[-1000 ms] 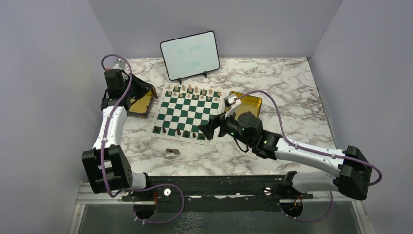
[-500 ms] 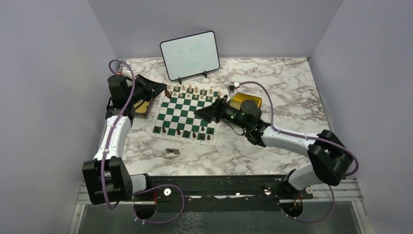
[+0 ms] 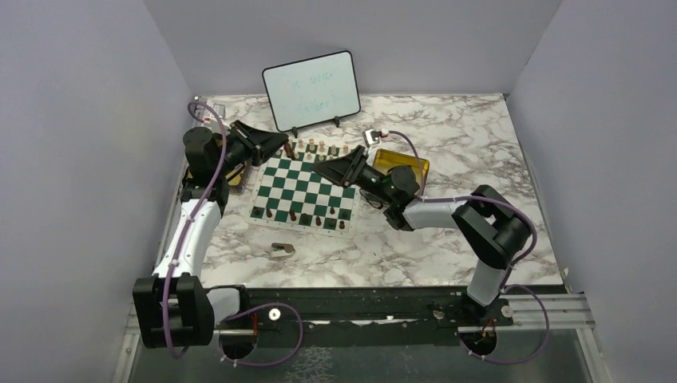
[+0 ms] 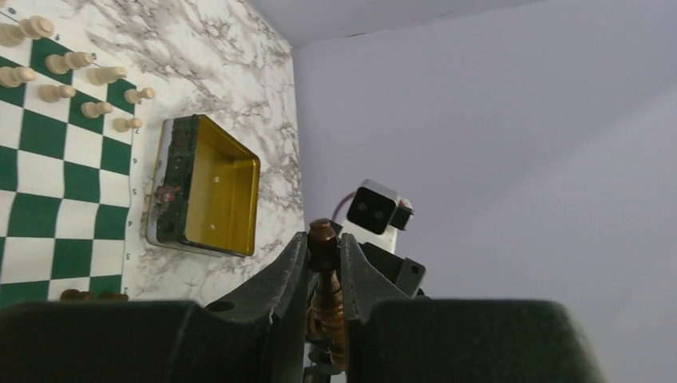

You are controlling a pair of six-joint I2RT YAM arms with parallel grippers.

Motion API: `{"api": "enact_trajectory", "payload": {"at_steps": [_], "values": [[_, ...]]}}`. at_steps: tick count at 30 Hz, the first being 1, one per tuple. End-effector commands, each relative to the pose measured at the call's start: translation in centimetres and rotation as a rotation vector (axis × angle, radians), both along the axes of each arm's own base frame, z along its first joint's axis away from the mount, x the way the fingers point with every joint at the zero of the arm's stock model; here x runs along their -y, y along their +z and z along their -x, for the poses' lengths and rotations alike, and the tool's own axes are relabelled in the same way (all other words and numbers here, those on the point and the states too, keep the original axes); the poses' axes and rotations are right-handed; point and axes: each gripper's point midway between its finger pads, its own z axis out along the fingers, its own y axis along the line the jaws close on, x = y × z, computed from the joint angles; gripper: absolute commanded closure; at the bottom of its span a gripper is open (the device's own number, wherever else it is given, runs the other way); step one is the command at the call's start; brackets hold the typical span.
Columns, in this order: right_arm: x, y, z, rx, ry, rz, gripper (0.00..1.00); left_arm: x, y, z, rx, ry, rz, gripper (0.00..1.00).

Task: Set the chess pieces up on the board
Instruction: Place the chess piece on the chessboard.

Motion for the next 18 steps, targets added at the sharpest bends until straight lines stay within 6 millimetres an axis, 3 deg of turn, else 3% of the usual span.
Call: {"api": "enact_trajectory", "payload": {"at_steps": [1,10,18], "values": [[0.5,4.7,0.2,0.028,0.066,-0.226,0.38,1.5,2.8,1.1,0.062,-0.029,0.047,0.88],[-0.1,6.0,-0.6,0.04,0.052,-0.217,0.34,3.9,3.2,1.8,0.049,-0.075,0.088,0.88],[0.3,4.9,-1.0,-0.023,0.023,-0.206,0.3,4.3,3.8,2.0,0.062,-0.076,0.101,0.88]]}}
